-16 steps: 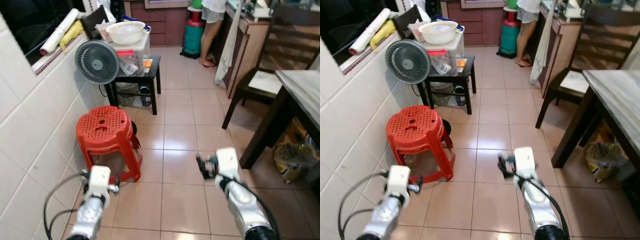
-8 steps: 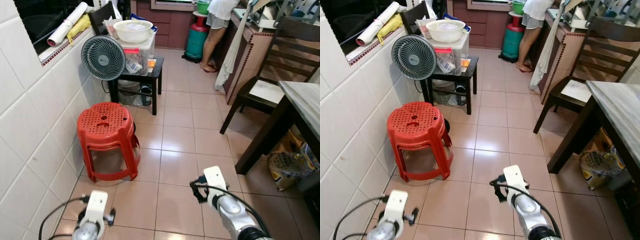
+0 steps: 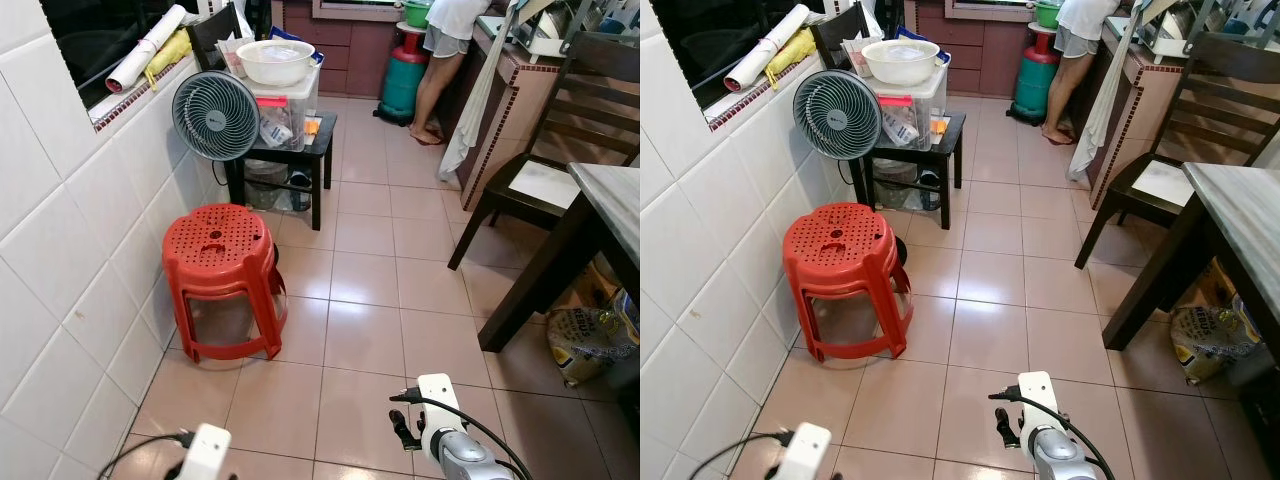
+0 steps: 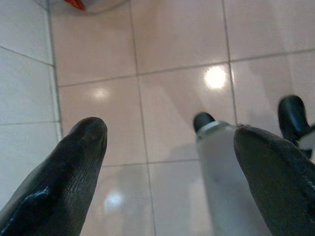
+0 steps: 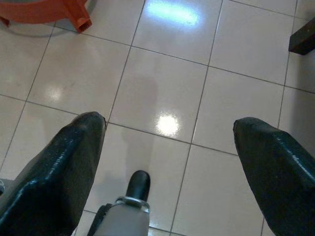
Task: Setting the table
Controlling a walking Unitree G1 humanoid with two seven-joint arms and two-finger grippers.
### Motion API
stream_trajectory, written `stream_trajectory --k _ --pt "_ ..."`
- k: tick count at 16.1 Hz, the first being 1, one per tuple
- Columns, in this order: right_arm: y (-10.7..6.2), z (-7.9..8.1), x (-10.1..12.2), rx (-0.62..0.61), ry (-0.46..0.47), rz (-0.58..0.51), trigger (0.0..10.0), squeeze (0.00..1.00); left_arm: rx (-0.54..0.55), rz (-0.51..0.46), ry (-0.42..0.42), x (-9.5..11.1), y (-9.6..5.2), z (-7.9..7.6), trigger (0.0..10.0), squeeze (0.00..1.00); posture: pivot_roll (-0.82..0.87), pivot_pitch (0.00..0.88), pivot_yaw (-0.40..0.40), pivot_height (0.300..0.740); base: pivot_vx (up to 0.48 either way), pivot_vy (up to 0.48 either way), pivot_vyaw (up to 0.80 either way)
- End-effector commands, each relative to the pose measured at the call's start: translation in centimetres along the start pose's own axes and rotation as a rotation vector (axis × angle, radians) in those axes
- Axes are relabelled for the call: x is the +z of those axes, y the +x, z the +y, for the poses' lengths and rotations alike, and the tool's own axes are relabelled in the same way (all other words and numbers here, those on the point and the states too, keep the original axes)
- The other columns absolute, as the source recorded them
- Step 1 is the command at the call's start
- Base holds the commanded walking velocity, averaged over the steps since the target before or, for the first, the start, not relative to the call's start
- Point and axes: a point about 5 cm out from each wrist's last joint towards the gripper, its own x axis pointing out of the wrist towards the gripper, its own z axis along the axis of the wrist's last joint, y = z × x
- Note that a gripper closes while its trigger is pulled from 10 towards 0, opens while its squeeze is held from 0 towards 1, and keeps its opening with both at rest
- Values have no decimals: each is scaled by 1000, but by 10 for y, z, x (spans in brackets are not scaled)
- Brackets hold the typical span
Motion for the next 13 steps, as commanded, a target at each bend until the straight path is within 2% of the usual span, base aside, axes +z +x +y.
stream_trajectory --k 1,5,6,8,9,13 --pt "0 -1 -1 -7 24 10 10000 0 -9 18 33 -5 -1 -5 10000 0 -89 0 -5 740 0 382 -431" --pt "-1 -3 -3 -14 25 16 10000 0 -36 32 67 -12 -3 -22 10000 0 -110 0 8 740 0 432 -591" --pt "-1 -4 -5 -12 11 19 10000 0 -44 35 74 -14 -3 -27 10000 0 -116 0 6 740 0 480 0" --pt "-2 -5 -9 -4 -8 26 10000 0 -35 16 85 -5 -1 -16 10000 0 -118 0 4 740 0 480 0" --pt "-2 -5 -9 -4 -8 26 10000 0 -35 14 87 -4 -1 -16 10000 0 -118 0 4 740 0 480 0" --pt "-2 -2 -9 0 -17 24 10000 0 -52 10 79 -4 -1 -17 10000 0 -113 0 3 740 0 0 0"
